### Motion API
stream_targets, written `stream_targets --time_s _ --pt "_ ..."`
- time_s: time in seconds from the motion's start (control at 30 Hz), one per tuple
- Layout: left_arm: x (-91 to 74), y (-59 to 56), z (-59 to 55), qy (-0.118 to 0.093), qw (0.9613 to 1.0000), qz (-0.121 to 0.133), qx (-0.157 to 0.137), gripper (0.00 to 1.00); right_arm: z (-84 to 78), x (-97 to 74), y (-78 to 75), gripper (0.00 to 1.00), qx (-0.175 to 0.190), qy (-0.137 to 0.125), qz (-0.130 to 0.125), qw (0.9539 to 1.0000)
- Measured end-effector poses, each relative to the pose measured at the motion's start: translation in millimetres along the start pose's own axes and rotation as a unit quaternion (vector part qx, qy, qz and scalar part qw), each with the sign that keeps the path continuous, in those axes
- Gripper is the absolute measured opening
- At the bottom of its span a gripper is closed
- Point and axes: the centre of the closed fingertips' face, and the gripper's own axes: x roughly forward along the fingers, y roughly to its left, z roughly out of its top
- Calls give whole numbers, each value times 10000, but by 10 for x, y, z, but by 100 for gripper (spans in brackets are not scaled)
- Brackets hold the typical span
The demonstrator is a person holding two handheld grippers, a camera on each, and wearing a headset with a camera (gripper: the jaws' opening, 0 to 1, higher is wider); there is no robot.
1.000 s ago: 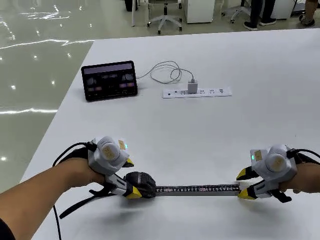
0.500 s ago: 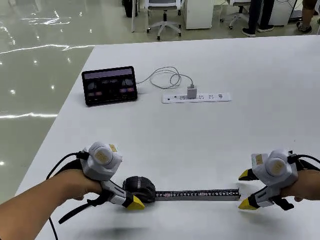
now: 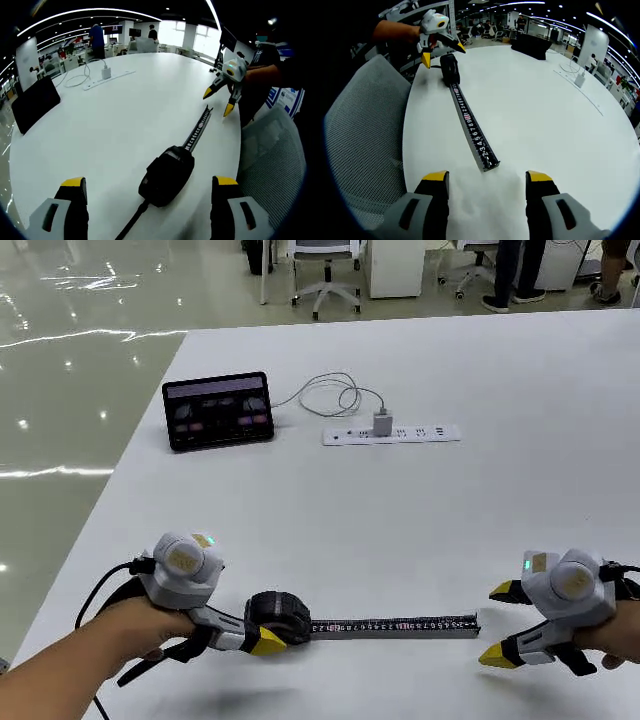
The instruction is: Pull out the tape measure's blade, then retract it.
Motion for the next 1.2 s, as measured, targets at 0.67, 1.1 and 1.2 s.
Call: stream_targets --time_s 0.67,1.1,1.2 --pt "-469 -76 -137 -1095 9883 638 -845 100 -69 -280 115 73 785 -824 -761 9906" --pt "-739 -125 -266 -1237 9846 847 -899 100 -121 -630 267 83 1669 -1512 -1539 9621" --pt "-833 -125 -309 -1230 9838 891 -953 100 -169 -655 357 86 1715 -1469 -1648 9601"
